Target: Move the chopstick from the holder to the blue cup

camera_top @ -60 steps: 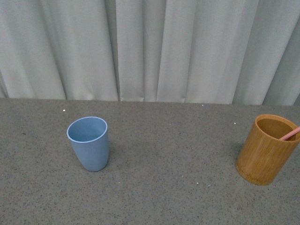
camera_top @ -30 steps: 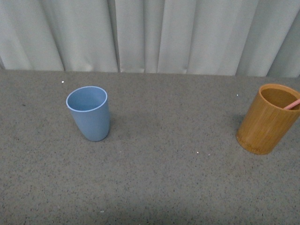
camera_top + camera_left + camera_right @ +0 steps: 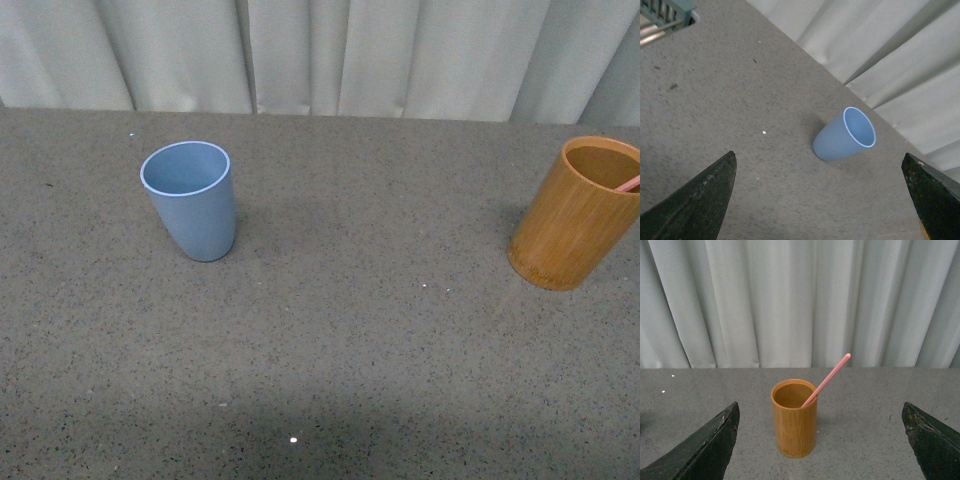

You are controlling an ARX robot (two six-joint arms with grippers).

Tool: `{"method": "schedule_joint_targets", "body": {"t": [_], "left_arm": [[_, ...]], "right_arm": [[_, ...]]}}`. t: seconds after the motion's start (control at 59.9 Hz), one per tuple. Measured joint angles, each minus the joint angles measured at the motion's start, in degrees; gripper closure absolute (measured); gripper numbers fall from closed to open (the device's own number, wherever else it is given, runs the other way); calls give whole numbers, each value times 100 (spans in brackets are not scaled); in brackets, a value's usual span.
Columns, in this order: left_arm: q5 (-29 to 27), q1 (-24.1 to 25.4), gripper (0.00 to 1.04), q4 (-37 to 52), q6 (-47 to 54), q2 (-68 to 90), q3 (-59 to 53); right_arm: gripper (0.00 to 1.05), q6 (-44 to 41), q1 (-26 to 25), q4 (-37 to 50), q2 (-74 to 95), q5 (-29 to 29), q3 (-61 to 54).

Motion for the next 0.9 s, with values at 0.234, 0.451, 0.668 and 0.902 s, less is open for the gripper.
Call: {"method": "schedule_joint_targets", "body": {"t": [0.234,0.451,0.668,0.902], "left_arm": [[-208,-271,7,2214,-544,2809,302],[4,-138,7,3589,-374,5187,1115],[221,35,7,3842,-120,6579,1853],[433,20,7,3580,-166,7486,2435]], "right_arm": [[10,0,0,0,0,0,0],[10,0,0,0,0,0,0],[10,-2,0,0,0,0,0],[10,0,0,0,0,0,0]]}}
